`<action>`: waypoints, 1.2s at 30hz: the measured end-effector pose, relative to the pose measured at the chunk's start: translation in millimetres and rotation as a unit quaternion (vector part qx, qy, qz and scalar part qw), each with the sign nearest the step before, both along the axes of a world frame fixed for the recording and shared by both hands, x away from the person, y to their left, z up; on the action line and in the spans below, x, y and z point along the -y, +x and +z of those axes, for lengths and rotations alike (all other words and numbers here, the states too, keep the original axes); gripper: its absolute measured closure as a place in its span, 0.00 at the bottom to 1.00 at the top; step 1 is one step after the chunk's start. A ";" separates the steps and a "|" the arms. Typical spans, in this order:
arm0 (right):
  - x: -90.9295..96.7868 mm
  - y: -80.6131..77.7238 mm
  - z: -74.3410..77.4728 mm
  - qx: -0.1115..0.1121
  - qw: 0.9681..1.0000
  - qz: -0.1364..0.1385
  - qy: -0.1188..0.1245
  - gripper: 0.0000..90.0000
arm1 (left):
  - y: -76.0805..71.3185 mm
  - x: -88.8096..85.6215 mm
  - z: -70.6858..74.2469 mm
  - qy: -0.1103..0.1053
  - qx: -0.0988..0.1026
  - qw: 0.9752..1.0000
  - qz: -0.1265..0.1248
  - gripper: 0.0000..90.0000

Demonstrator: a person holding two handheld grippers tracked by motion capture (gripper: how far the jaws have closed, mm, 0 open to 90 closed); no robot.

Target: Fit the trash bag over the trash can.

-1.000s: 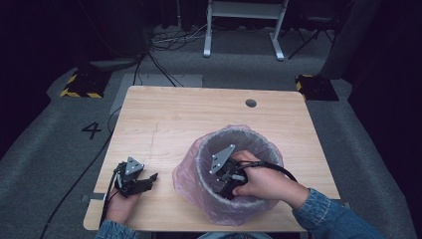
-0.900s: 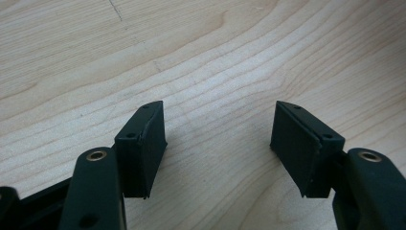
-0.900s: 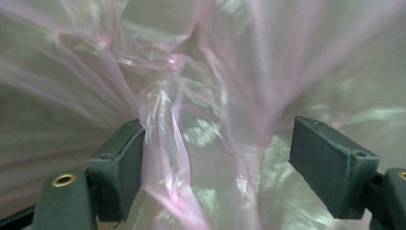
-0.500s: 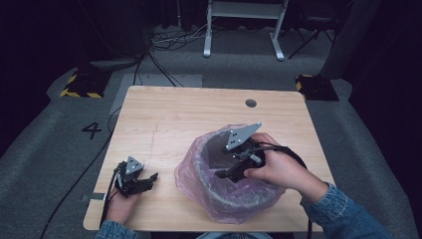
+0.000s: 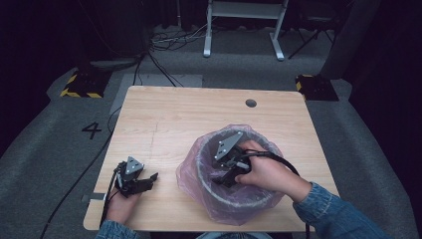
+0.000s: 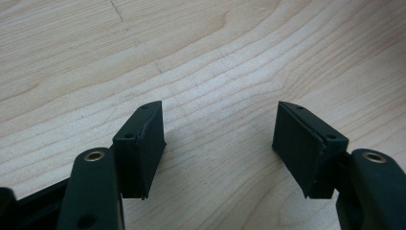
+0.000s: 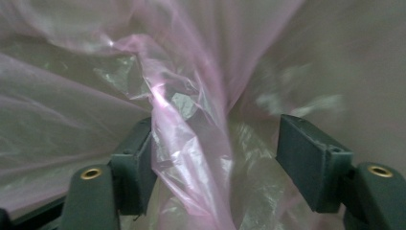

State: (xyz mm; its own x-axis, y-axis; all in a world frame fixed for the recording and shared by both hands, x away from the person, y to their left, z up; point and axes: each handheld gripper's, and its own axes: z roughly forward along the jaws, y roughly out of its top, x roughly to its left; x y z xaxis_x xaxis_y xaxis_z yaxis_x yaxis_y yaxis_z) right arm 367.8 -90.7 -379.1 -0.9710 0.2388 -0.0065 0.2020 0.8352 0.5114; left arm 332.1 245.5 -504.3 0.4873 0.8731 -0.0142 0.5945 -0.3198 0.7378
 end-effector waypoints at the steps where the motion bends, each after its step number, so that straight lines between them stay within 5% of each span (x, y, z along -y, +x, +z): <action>1: -2.9 -0.2 -5.7 -0.001 1.000 -0.001 -0.015 0.33 | 0.0 0.0 0.0 0.000 0.000 1.000 0.000 0.39; 6: -15.0 -8.2 -22.8 0.002 0.998 0.017 -0.054 0.29 | 0.1 0.1 0.0 0.000 0.000 1.000 0.000 0.39; 13: -4.1 -9.4 13.2 0.001 1.000 0.018 0.023 0.28 | 0.1 0.1 0.0 0.000 0.000 1.000 0.000 0.39; 20: 11.0 -7.0 41.6 0.019 0.998 0.018 0.049 0.29 | 0.1 0.1 0.0 0.000 0.000 1.000 0.000 0.39; 23: 10.9 -5.1 36.3 0.030 0.999 0.032 0.023 0.32 | 0.1 0.1 0.0 0.000 0.000 1.000 0.000 0.39; 31: -6.9 -6.5 -14.0 0.026 0.997 0.048 -0.062 0.31 | 0.1 0.1 0.0 0.000 0.000 1.000 0.000 0.39; 33: -8.2 -9.0 -13.5 0.026 0.997 0.051 -0.057 0.31 | 0.1 0.1 0.0 0.000 0.000 1.000 0.000 0.39; 36: -2.0 -9.8 6.0 0.025 0.999 0.042 -0.004 0.30 | 0.1 0.1 0.0 0.000 0.000 1.000 0.000 0.39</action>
